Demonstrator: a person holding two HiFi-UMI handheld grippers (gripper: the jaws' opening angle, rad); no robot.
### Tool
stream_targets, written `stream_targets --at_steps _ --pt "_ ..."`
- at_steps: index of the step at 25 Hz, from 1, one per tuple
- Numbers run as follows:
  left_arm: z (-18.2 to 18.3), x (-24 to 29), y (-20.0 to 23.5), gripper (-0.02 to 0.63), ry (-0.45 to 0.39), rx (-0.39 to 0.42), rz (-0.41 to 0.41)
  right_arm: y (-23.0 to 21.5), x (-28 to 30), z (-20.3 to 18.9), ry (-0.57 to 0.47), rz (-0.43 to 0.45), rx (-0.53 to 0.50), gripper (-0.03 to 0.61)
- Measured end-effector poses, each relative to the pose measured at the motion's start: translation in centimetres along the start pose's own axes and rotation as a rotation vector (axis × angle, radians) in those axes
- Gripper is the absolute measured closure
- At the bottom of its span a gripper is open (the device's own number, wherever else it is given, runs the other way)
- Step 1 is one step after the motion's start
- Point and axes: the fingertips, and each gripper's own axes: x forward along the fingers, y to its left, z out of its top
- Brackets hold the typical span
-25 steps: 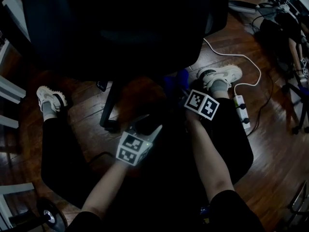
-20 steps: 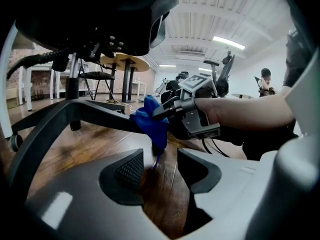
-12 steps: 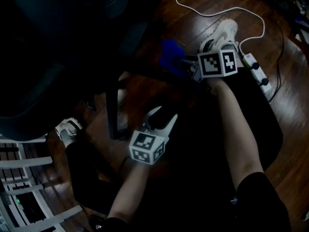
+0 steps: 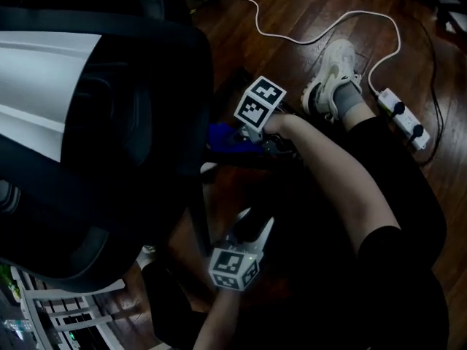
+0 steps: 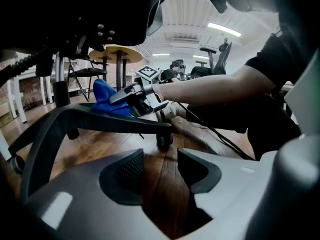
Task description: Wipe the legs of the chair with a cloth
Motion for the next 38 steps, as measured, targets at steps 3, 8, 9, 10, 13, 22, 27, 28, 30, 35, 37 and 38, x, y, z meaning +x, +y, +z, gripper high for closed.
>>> stream_targets --at_steps 3,8,9,10,13,22,27,28,30,35,37,38 --pt "-0.7 -0.2 0.0 0.399 0.004 -0.016 0.007 0.6 1.1 -1.6 0.061 0.073 -0.002 0.474" --pt "-1.6 -0.5 0.9 0.399 0.0 0.005 0.056 1.9 -1.0 -3.7 0.09 0.165 0.047 0.476" --pt "-1.8 -0.5 1.2 0.399 0.002 0.007 0.071 1.9 -1.6 -4.4 0.104 0.16 0.054 0.476" --pt "-2.0 -0.6 1.6 0.399 0.002 0.006 0.085 1.9 -2.2 -5.1 0.117 0.153 0.061 0.476" --pt "-1.7 -0.9 2.8 0.399 -0.015 -0.006 0.135 2.1 -4.0 -6.6 0.147 0.118 0.069 0.476" --pt "-1.8 -1.1 2.0 0.399 -0.074 -0.104 0.134 1.5 -7.6 -9.9 0.193 -0.026 0.108 0.474" --pt "-2.4 -2.4 2.1 0.399 -0.097 -0.091 0.133 1.5 -9.4 -12.1 0.173 -0.116 0.16 0.474" --pt "-2.3 -3.1 2.5 0.399 -0.102 -0.081 0.142 1.9 -10.0 -12.6 0.172 -0.132 0.16 0.474" --pt "-1.6 -4.5 3.6 0.399 -0.124 -0.077 0.191 3.3 -11.6 -12.8 0.193 -0.171 0.097 0.474" --pt "-2.2 -9.1 12.2 0.399 -0.002 -0.056 0.509 5.7 -12.3 -9.1 0.129 -0.332 -0.272 0.472" --pt "-4.4 -10.0 16.4 0.397 0.142 -0.048 0.583 4.6 -11.1 -8.8 0.155 -0.468 -0.404 0.472" --pt "-5.5 -10.2 17.8 0.397 0.201 -0.043 0.596 3.8 -10.7 -9.2 0.184 -0.523 -0.443 0.472"
